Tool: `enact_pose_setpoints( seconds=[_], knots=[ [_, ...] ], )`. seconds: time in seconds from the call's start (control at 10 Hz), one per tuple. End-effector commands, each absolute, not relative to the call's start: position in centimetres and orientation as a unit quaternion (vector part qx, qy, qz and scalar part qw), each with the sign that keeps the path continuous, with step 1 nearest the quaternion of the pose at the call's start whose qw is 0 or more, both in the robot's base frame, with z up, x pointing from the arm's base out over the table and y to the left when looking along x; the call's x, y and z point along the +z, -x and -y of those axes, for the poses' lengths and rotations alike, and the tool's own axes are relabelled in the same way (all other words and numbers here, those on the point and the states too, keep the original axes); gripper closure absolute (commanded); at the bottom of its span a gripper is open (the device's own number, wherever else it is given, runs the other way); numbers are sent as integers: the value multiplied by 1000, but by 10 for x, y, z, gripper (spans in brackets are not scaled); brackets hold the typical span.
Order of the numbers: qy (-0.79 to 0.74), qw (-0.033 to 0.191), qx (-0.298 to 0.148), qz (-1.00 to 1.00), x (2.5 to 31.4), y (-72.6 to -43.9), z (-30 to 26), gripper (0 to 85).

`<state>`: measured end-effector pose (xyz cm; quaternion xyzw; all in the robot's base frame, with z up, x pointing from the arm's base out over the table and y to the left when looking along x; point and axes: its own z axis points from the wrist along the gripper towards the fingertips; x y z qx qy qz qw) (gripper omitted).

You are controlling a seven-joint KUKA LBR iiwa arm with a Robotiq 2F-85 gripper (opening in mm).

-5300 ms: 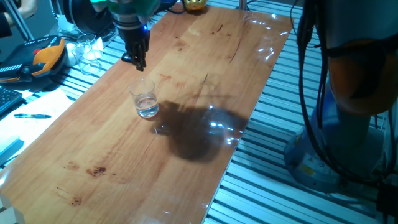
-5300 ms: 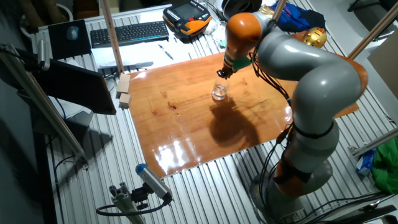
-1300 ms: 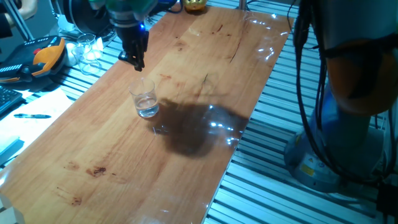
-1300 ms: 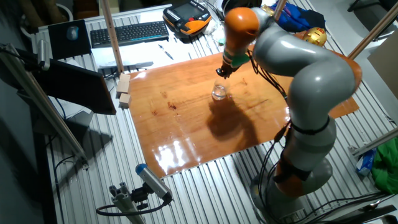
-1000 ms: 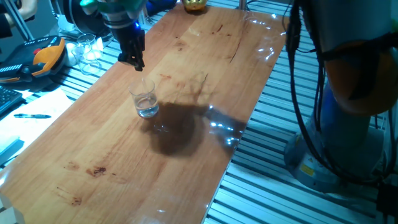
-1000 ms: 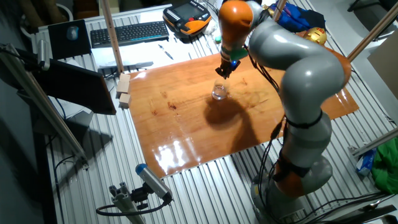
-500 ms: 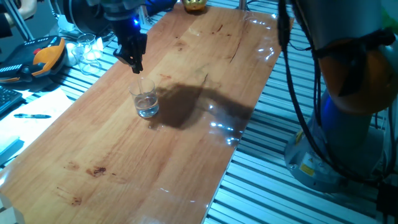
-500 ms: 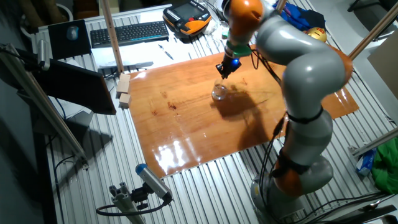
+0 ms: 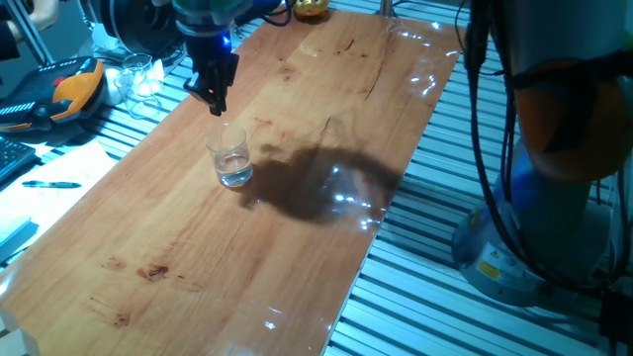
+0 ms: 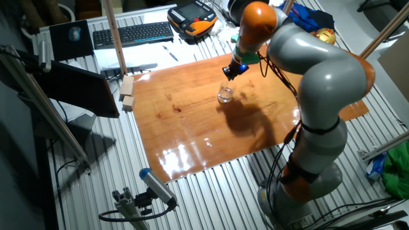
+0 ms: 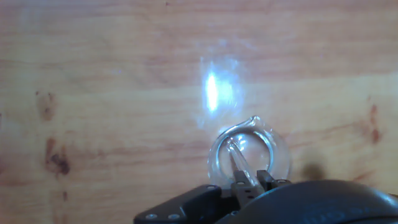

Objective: Stir the beaker with a glass rod

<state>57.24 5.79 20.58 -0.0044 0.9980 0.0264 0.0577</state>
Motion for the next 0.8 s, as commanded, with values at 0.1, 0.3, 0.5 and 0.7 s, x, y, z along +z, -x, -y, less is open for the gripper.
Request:
enact_pose_setpoints(
  seconds=[0.1,0.3,0.5,0.7],
  knots=[
    [31,74,3,-997,206,-572,-57,850],
    [64,72,-21,-995,206,-571,-56,850],
    [90,49,-30,-994,205,-569,-54,850],
    [101,23,-28,-994,201,-568,-51,850]
  ],
)
